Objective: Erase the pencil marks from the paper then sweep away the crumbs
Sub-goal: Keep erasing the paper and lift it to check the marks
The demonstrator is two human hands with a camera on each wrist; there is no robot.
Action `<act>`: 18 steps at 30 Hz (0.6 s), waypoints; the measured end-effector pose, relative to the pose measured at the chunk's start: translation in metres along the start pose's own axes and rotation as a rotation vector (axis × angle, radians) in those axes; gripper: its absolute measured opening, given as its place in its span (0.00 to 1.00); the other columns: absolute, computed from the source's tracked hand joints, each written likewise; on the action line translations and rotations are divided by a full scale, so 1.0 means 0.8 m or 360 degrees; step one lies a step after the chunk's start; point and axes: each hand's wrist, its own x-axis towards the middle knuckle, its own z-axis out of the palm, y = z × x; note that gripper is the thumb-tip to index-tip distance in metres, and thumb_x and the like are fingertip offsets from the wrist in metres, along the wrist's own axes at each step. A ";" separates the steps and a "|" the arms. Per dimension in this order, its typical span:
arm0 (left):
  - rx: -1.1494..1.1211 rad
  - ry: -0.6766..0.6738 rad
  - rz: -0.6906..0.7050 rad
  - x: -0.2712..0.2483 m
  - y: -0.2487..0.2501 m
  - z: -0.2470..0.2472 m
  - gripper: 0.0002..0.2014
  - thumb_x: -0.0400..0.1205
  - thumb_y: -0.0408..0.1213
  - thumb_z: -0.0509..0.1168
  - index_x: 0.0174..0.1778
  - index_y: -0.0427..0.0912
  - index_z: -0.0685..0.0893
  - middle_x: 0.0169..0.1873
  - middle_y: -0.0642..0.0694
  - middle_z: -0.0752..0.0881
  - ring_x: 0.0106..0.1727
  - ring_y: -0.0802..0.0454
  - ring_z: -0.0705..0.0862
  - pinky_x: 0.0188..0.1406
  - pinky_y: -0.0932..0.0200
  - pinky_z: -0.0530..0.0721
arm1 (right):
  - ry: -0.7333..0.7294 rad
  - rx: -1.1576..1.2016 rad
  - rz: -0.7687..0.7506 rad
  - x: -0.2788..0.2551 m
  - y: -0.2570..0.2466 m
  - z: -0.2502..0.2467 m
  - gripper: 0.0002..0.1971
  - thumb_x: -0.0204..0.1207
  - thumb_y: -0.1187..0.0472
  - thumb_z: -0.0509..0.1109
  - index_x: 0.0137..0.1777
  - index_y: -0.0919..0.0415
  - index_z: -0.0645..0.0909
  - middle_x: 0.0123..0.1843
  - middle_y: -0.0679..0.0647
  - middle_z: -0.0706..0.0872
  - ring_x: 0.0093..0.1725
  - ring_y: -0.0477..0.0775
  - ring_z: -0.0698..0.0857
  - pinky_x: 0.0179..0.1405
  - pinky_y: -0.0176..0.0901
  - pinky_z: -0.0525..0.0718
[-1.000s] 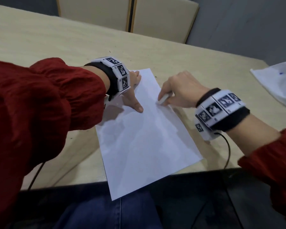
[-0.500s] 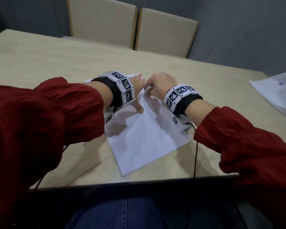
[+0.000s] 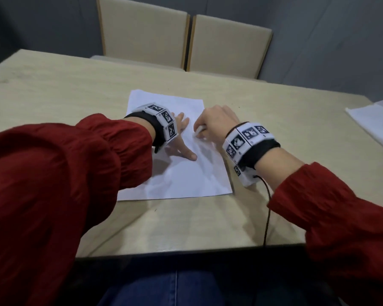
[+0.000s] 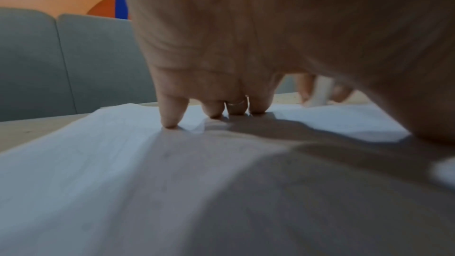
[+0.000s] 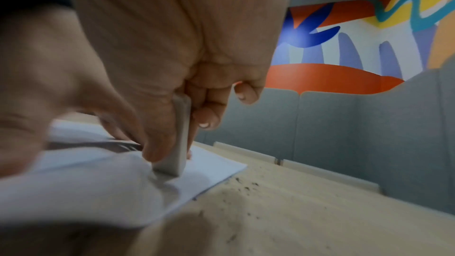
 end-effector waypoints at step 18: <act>-0.0083 -0.0037 0.0175 -0.017 -0.023 -0.005 0.66 0.66 0.61 0.78 0.85 0.39 0.39 0.85 0.41 0.44 0.86 0.46 0.45 0.83 0.45 0.50 | -0.0215 0.0255 0.0154 0.041 -0.007 -0.012 0.10 0.62 0.66 0.67 0.34 0.52 0.88 0.33 0.50 0.86 0.41 0.61 0.87 0.30 0.41 0.78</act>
